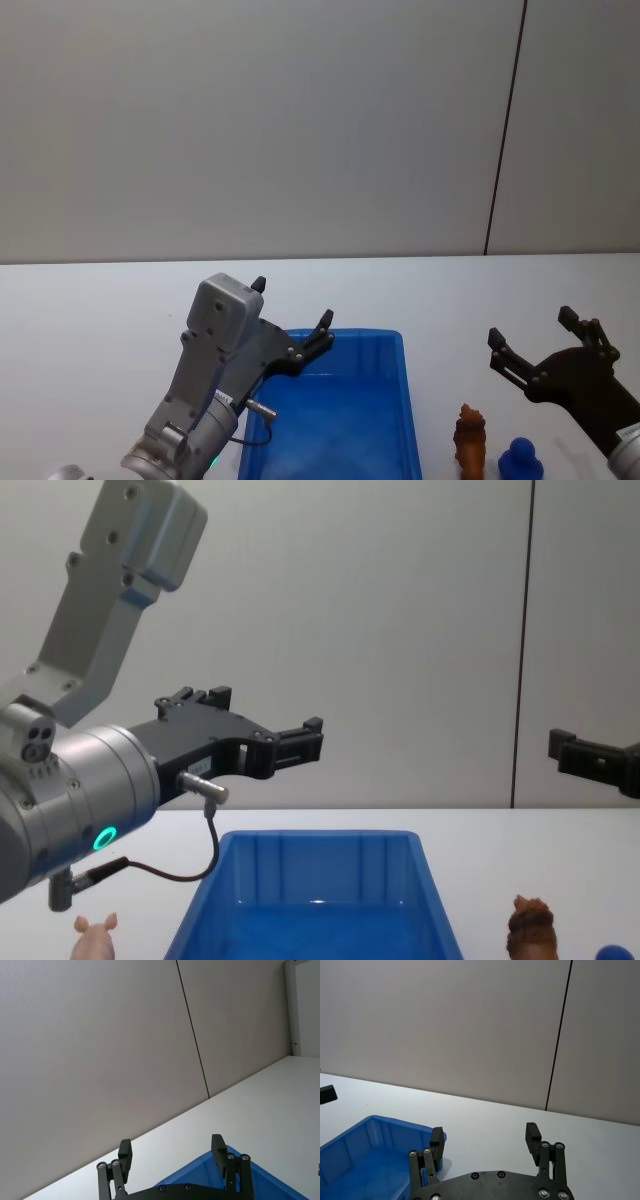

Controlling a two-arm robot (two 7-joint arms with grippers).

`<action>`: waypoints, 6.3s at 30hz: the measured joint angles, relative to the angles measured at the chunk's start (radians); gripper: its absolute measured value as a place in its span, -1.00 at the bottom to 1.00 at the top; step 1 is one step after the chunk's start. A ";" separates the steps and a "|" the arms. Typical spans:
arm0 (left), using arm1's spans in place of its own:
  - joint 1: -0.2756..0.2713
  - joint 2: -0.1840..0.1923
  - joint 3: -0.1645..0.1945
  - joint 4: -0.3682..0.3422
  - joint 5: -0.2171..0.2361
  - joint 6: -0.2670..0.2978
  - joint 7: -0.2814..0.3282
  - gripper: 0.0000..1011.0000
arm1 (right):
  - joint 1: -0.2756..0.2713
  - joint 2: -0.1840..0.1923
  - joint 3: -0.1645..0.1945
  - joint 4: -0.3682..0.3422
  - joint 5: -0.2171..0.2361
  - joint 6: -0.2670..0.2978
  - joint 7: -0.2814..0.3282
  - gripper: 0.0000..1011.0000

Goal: Pick up the two dolls from the table and place them into the box.

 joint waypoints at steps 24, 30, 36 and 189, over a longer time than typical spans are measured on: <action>0.000 0.000 0.000 0.000 0.000 0.000 0.000 0.98 | -0.020 0.003 0.004 -0.006 0.013 0.039 -0.024 0.98; 0.000 0.000 0.000 0.000 0.000 0.000 0.000 0.98 | -0.036 0.004 0.005 -0.010 0.020 0.069 -0.043 0.98; 0.000 0.000 0.000 0.000 0.000 0.000 0.000 0.98 | -0.053 0.004 0.005 -0.014 0.022 0.107 -0.070 0.98; 0.000 0.000 0.000 0.000 0.000 0.000 0.000 0.98 | 0.058 -0.152 -0.121 0.153 -0.198 0.083 0.125 0.98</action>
